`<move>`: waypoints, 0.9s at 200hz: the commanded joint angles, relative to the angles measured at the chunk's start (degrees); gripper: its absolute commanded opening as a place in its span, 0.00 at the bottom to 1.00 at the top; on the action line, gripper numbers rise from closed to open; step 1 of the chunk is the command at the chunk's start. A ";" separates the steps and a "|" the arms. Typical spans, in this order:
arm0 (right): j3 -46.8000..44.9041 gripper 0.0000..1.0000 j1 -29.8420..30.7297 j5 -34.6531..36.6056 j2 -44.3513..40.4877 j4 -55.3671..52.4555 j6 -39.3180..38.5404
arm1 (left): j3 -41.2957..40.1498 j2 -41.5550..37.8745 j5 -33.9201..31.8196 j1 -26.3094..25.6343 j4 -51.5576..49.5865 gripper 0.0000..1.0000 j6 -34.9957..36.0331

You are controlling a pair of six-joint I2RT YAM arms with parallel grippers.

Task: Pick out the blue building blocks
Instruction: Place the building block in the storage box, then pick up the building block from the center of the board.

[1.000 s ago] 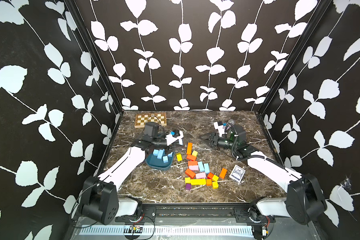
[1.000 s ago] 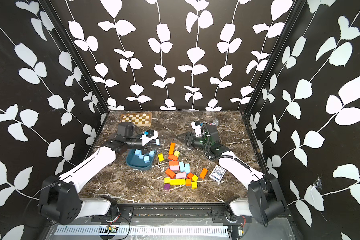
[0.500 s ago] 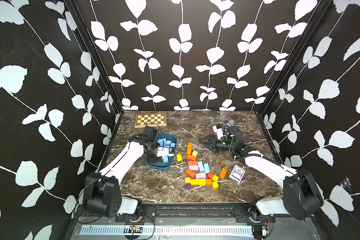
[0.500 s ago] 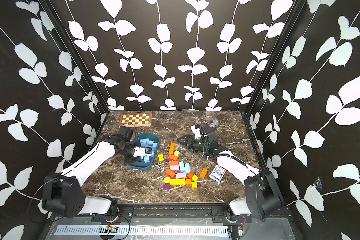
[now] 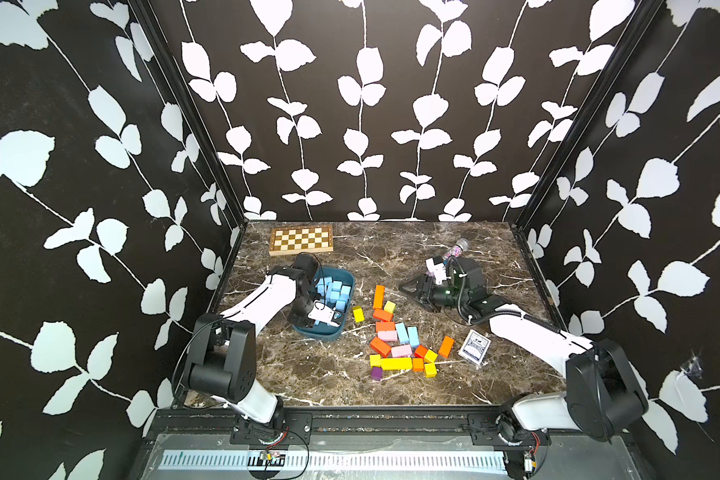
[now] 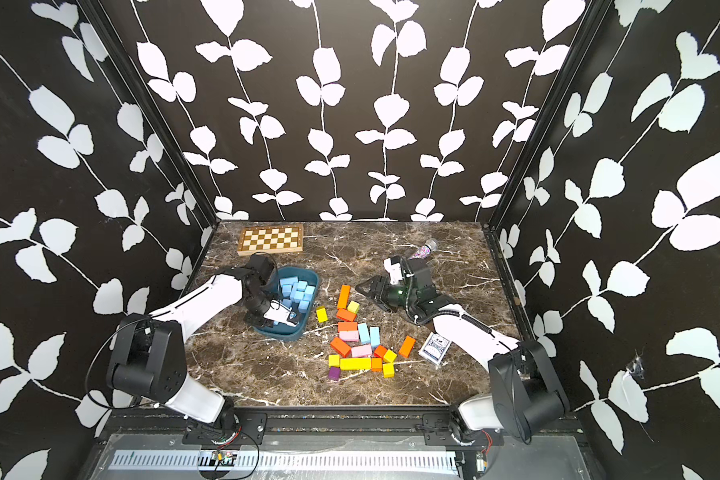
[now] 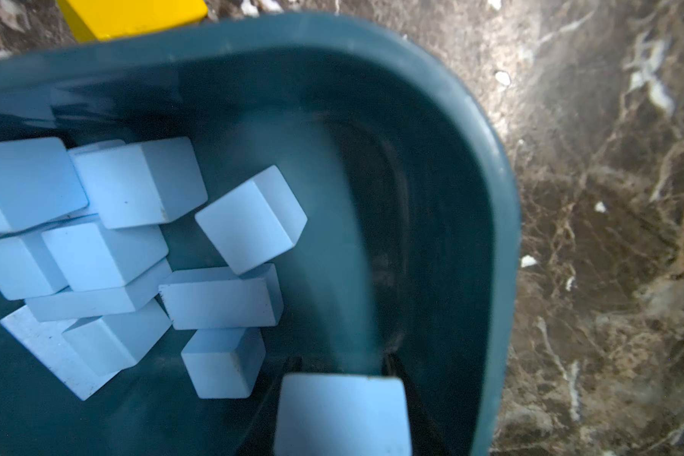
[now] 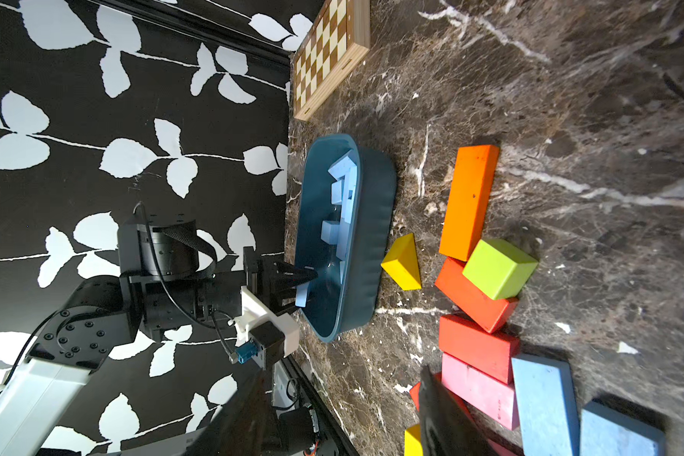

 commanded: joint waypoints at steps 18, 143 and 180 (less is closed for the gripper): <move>0.03 0.60 0.28 0.37 -0.99 1.44 -0.18 | 0.66 -0.66 0.27 0.00 0.31 0.47 1.31; 14.49 0.51 4.71 16.74 4.45 -44.57 -15.71 | 6.26 -4.23 16.57 -9.63 7.94 0.55 -36.88; 19.99 0.48 9.73 26.16 11.03 -58.42 -18.71 | 1.12 -7.31 19.22 -9.57 18.94 0.58 -63.87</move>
